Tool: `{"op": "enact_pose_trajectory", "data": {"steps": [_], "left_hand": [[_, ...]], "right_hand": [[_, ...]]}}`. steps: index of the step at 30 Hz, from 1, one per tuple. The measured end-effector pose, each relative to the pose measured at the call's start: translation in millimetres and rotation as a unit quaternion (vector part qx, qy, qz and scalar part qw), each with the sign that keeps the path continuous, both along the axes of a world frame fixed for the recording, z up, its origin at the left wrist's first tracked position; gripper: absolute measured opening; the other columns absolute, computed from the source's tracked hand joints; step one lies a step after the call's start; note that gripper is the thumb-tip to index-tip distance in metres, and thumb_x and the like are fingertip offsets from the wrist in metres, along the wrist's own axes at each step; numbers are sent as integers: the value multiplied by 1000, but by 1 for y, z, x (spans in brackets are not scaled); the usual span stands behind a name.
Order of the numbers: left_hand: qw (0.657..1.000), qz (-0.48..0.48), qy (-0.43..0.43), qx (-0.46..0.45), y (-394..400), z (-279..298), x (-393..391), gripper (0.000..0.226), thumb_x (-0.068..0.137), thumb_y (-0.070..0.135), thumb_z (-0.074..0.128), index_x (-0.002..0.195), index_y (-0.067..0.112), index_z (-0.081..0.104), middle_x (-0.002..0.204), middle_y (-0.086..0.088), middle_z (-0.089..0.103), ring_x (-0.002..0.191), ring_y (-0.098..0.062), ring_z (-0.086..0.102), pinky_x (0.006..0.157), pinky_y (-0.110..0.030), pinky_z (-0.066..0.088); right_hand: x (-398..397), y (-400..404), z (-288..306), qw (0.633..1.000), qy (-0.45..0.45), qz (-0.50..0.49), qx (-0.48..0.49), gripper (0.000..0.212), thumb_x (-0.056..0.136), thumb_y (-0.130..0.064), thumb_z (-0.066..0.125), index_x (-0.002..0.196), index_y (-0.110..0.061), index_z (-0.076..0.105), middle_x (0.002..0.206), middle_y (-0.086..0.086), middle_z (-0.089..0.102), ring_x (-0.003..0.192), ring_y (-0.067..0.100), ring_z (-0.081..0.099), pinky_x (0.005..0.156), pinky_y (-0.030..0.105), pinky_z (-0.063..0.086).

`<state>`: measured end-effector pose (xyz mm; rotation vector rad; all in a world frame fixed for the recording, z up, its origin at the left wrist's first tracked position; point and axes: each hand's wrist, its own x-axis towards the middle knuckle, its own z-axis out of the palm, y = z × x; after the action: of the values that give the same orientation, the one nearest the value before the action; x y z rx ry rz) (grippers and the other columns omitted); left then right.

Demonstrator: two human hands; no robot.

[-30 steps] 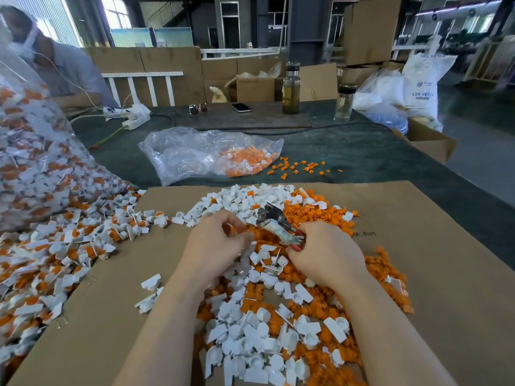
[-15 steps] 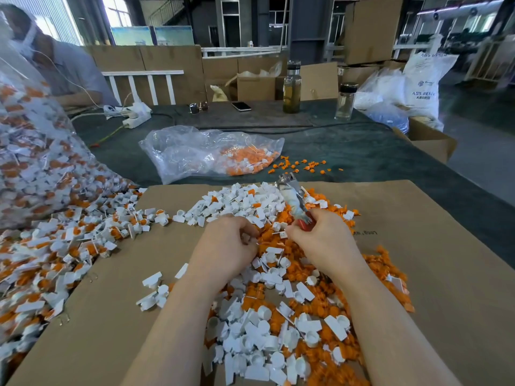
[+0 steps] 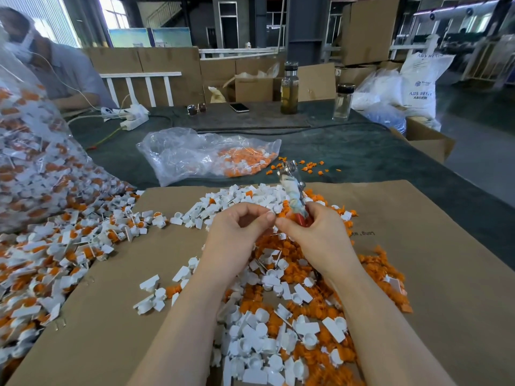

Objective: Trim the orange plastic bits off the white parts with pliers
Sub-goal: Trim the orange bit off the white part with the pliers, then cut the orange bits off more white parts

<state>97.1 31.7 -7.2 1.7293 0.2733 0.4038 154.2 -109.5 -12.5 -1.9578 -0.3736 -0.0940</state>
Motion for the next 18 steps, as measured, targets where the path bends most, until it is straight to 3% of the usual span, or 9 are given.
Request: {"op": "enact_pose_trajectory", "data": {"steps": [4,9,13,18], "left_hand": [[989,-22,-15,-145,-3,3,0,6,89,14,72,95,15,71,83,-2,77,81,-16,75,72,-21,58],[972,-83,-24,-220,-3,6,-1,16,87,11,69,98,18,78,97,-8,77,90,-19,74,74,-21,57],[974,-109,-24,-198,-1,7,-4,18,78,14,74,92,23,81,101,-7,77,97,-20,73,79,-22,57],[994,-70,-32,-76,-3,8,-6,21,82,8,77,91,27,79,90,1,78,86,-13,74,76,-20,58]], "right_hand": [[-1,0,2,998,14,6,62,20,77,-39,79,83,-25,65,76,-10,69,71,2,64,59,19,50],[-5,2,4,988,45,25,144,17,77,-30,81,83,-21,68,76,-10,70,69,2,65,56,9,46],[-5,2,6,985,71,39,153,18,77,-33,79,85,-21,70,78,-10,71,73,0,66,56,6,45],[-4,2,5,980,95,51,166,20,77,-38,78,86,-20,72,80,-10,73,75,-2,66,58,4,43]]}}
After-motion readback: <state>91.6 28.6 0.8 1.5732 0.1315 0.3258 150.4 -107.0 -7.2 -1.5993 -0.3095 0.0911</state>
